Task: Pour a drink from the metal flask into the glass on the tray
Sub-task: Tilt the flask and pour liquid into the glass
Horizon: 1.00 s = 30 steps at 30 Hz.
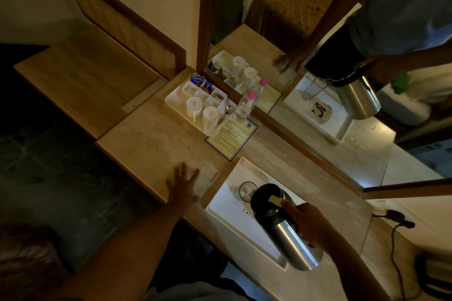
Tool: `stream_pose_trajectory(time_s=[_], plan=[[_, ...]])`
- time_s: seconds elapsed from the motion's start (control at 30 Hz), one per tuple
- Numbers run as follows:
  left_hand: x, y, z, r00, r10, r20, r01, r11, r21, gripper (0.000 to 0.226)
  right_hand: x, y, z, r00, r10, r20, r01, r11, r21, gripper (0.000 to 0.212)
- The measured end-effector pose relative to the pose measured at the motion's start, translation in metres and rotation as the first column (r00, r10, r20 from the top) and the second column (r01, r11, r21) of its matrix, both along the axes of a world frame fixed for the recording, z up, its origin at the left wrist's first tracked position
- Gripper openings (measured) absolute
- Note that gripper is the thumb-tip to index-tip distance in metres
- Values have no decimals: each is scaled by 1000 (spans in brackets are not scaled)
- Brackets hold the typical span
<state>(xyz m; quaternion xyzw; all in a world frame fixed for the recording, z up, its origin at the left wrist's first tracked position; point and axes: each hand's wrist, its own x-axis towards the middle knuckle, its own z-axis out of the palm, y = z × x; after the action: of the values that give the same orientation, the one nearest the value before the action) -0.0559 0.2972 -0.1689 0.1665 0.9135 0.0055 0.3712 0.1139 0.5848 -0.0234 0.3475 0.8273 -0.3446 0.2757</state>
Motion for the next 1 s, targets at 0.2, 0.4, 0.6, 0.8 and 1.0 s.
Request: stream_pose_trajectory(time_s=[0.2, 0.4, 0.6, 0.8, 1.0], plan=[[-1, 1, 1, 1000, 7, 9, -7, 1000, 5, 103, -3, 0, 1, 999, -28, 22, 28, 1000, -12, 64], [-1, 0, 0, 1000, 14, 8, -15, 1000, 18, 103, -6, -2, 2, 999, 28, 23, -28, 999, 16, 62], [-2, 1, 0, 1000, 16, 9, -16, 1000, 8, 104, -9, -3, 4, 999, -35, 34, 35, 999, -28, 63], [-1, 1, 0, 1000, 24, 7, -24, 1000, 11, 104, -11, -4, 8, 998, 20, 60, -20, 1000, 9, 56], [-2, 1, 0, 1000, 13, 6, -13, 1000, 2, 105, -14, -6, 11, 992, -101, 78, 100, 995, 19, 58]])
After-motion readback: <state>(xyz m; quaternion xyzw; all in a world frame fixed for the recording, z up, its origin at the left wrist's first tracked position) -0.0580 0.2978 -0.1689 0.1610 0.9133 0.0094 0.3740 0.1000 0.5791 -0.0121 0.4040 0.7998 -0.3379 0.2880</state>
